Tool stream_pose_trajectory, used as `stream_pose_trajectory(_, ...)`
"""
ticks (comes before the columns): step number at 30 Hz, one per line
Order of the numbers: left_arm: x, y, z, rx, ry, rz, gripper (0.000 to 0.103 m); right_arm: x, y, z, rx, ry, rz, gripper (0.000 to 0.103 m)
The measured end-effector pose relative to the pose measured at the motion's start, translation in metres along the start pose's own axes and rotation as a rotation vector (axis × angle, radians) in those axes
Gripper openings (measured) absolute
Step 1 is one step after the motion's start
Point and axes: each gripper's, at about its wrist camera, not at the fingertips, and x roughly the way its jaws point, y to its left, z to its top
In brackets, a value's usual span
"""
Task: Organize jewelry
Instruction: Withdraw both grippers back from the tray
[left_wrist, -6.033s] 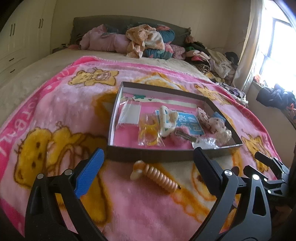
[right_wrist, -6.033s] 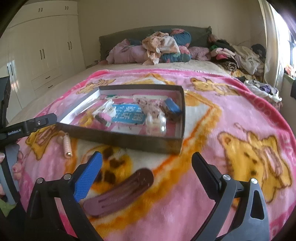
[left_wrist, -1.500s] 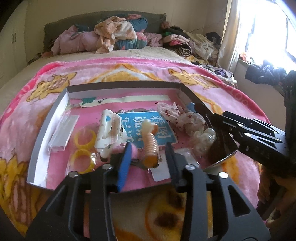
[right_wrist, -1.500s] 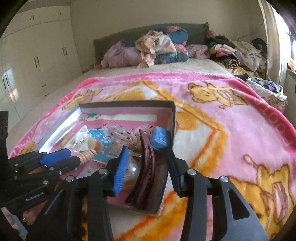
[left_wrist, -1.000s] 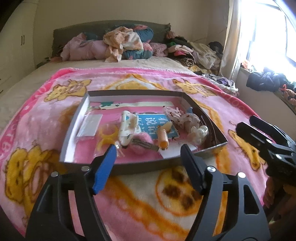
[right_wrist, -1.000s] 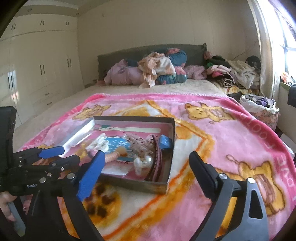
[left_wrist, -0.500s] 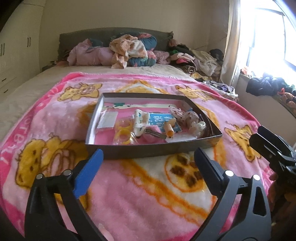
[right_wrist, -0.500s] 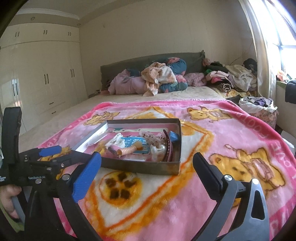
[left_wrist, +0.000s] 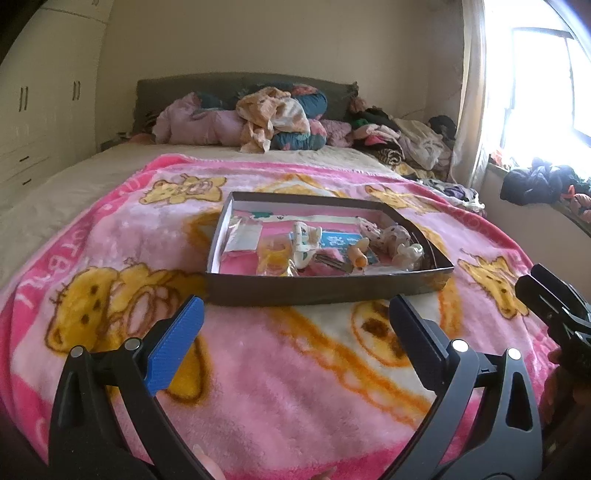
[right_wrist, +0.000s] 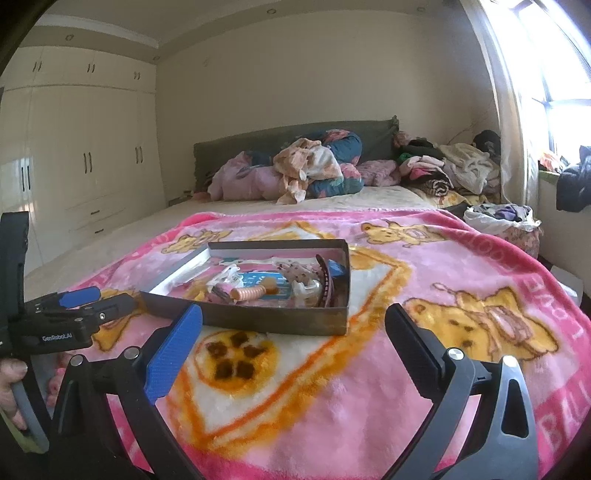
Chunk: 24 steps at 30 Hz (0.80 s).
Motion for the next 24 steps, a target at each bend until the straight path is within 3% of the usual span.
stream_pose_trajectory(24, -0.004, -0.011, -0.006, 0.021, -0.028, 0.031, 0.091, 0.003, -0.004, -0.006, 0.005, 0.001, -0.012, 0.096)
